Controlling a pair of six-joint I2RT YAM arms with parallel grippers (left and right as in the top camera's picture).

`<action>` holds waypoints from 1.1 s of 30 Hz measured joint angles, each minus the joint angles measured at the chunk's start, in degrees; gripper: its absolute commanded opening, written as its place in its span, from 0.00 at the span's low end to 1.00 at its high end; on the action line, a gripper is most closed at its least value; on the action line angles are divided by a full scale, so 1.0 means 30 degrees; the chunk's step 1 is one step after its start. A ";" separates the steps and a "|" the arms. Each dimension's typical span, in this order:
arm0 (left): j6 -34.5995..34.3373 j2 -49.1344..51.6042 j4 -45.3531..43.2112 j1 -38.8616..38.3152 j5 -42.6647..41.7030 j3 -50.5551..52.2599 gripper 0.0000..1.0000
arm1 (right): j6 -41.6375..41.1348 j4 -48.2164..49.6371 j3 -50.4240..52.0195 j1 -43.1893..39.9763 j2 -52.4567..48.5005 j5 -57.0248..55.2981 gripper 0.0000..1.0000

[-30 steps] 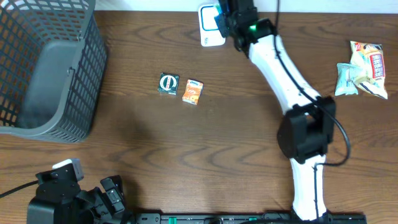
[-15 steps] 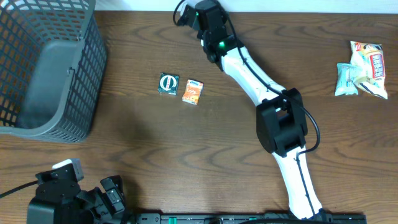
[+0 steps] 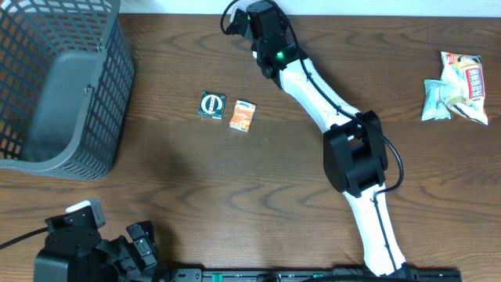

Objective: Scan the item barcode
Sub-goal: 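Hold the teal tissue pack beneath the white scanner, then carry the teal tissue pack to the right table edge and release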

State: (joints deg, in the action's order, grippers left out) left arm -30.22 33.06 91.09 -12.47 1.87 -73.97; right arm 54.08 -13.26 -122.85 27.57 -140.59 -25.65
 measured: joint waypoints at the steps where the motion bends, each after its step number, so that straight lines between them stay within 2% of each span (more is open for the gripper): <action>1: 0.0000 0.0000 0.0000 0.0000 0.0000 -0.0007 0.98 | -0.0335 -0.0182 0.0000 -0.0051 0.0036 0.0000 0.01; 8: 0.0000 0.0000 0.0000 0.0000 -0.0007 0.0000 0.98 | -0.2943 -0.3840 0.0000 -0.1865 0.1370 0.0015 0.01; 18: 0.0000 0.0000 0.0000 0.0000 -0.0007 0.0000 0.98 | -1.0091 -1.1570 -0.0175 -0.9857 0.3169 -0.0459 0.01; 23: -0.0007 0.0000 0.0000 0.0000 -0.0007 0.0000 0.98 | -1.1577 -1.2794 -0.0160 -1.2662 0.3162 -0.0342 0.01; 27: 0.0000 0.0000 0.0000 0.0000 0.0000 -0.0007 0.98 | -1.2160 -1.2830 -0.0160 -1.3835 0.3162 0.0262 0.21; 29: -0.0007 0.0000 0.0000 0.0000 0.0000 0.0000 0.98 | -1.2415 -1.2845 -0.0160 -1.4229 0.3162 0.0714 0.40; 33: -0.0007 0.0000 0.0000 0.0000 0.0000 -0.0007 0.98 | -1.3151 -1.2859 -0.0160 -1.4834 0.3162 0.1202 0.41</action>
State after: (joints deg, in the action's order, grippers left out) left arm -30.24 33.06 91.09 -12.47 1.87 -74.00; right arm 14.63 -51.83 -123.33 -16.93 -131.11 -22.04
